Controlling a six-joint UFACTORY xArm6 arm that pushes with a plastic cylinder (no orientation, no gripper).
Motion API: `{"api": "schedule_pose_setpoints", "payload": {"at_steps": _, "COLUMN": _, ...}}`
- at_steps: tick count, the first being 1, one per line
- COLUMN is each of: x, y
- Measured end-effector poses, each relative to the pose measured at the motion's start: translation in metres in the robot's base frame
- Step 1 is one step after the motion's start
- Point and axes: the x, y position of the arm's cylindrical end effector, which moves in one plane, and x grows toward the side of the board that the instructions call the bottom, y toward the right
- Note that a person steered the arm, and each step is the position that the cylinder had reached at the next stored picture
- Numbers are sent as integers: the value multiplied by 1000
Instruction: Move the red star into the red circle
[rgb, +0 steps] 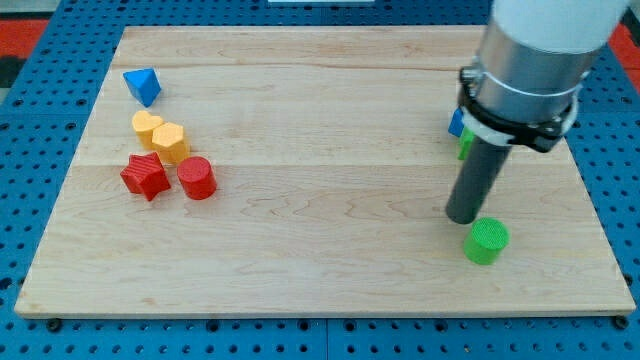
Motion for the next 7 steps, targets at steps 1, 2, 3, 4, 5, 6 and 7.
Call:
{"api": "schedule_pose_setpoints", "payload": {"at_steps": 1, "x": 3, "y": -3}}
{"api": "schedule_pose_setpoints", "payload": {"at_steps": 2, "x": 6, "y": 39}}
{"api": "schedule_pose_setpoints", "payload": {"at_steps": 3, "x": 9, "y": 43}}
{"api": "schedule_pose_setpoints", "payload": {"at_steps": 4, "x": -12, "y": 33}}
{"api": "schedule_pose_setpoints", "payload": {"at_steps": 5, "x": -21, "y": -27}}
{"api": "schedule_pose_setpoints", "payload": {"at_steps": 6, "x": -21, "y": -96}}
{"api": "schedule_pose_setpoints", "payload": {"at_steps": 7, "x": -22, "y": -134}}
